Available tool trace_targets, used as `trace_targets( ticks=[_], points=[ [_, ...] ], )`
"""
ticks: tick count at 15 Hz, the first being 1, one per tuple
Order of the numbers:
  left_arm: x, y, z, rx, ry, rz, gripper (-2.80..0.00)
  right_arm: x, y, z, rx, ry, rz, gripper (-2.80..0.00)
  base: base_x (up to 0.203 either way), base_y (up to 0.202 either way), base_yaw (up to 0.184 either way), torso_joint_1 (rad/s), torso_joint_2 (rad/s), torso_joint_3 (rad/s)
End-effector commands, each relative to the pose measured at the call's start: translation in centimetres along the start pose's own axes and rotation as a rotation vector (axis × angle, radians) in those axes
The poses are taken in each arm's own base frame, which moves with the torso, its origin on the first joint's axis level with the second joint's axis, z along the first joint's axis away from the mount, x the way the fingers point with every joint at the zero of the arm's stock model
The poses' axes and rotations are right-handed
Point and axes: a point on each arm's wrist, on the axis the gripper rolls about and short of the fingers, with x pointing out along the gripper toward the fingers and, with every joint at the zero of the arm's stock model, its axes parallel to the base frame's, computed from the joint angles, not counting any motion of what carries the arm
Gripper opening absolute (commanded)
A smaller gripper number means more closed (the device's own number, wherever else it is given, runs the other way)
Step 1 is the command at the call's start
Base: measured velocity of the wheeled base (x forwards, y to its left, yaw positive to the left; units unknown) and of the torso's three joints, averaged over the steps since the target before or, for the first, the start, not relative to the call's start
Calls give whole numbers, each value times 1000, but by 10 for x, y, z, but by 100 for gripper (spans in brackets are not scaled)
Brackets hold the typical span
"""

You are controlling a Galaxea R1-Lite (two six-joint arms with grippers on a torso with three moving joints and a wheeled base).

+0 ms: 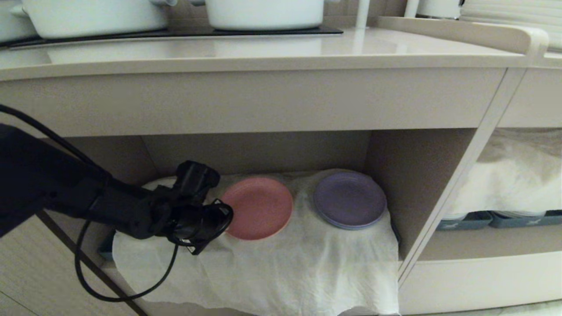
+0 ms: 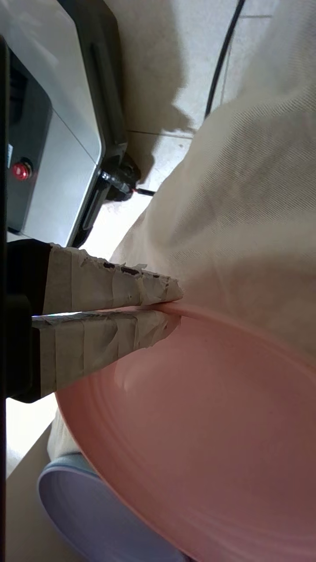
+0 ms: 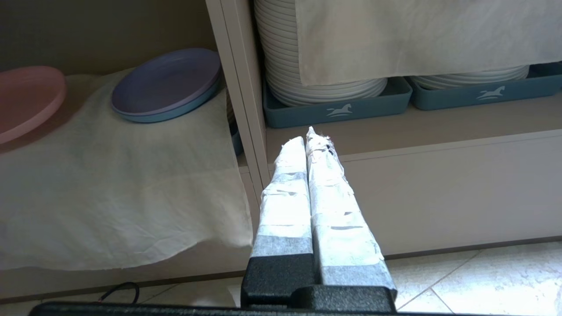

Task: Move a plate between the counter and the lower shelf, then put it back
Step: Put the plate in the cupboard

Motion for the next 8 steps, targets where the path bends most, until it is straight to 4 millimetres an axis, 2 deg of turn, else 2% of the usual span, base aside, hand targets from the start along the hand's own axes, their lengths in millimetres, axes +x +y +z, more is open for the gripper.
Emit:
trace_targets(
  ticks=[1,8],
  points=[
    [2,-1,1,-6,-1,2,-280,0,0,0,1,0,0,-280,0,0,0,0,0,0],
    [7,0,11,-23,-16,11,-280,0,0,0,1,0,0,-280,0,0,0,0,0,0]
  ],
)
